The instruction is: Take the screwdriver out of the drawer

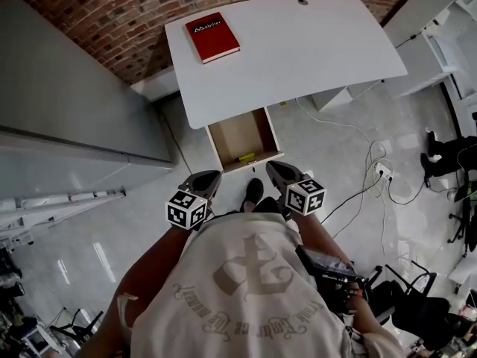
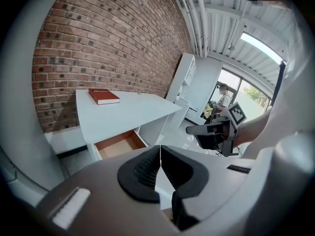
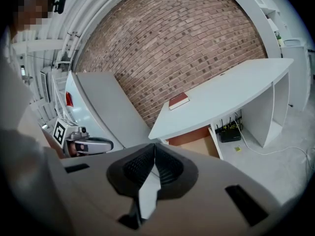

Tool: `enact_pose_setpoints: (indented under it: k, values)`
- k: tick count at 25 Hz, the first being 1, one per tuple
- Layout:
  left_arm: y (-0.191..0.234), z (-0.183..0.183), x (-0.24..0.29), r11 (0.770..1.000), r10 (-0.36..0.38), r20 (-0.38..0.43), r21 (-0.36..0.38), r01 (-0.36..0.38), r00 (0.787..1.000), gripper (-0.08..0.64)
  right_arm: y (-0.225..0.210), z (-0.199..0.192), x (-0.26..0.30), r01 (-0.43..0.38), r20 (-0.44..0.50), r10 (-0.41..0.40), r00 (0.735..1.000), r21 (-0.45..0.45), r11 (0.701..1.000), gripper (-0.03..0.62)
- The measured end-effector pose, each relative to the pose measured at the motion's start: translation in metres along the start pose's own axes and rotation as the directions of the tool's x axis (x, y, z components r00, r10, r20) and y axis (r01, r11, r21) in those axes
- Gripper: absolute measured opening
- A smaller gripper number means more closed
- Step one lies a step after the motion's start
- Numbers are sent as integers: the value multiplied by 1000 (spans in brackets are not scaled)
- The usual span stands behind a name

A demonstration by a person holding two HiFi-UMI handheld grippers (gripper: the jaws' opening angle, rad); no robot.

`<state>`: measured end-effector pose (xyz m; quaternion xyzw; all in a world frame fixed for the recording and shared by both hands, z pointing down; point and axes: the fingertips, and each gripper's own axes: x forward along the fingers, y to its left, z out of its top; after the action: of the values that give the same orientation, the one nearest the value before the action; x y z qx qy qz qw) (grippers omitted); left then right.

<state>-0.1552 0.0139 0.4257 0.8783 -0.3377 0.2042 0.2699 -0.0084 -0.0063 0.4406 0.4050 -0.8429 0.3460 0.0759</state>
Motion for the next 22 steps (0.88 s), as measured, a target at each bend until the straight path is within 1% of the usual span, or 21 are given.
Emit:
enact_pose_setpoints:
  k: [4,10,14,18,22]
  values:
    - [4,7,20,1000,-6,-35,8,6,999,9,-14,7,11,-24,-23,23,999,-23,999,6]
    - [4,14,44,999,-12,-81,33,15,997,9,-36,14,30,-68,-47,68,997,-11,998,6]
    - [1,13,54,999,-2,-107,40,6,994,9,-45,17,35,-91,-56,91,994,-10,996,6]
    - [1,10,60,999,6,-132,38,-1,991,9,-53,13,35,-96,-63,97,993,11,995,6]
    - [8,9,66,999,-1,-151,47,8,989,9,-60,7,37,-79,-78,81,994,27,996,6]
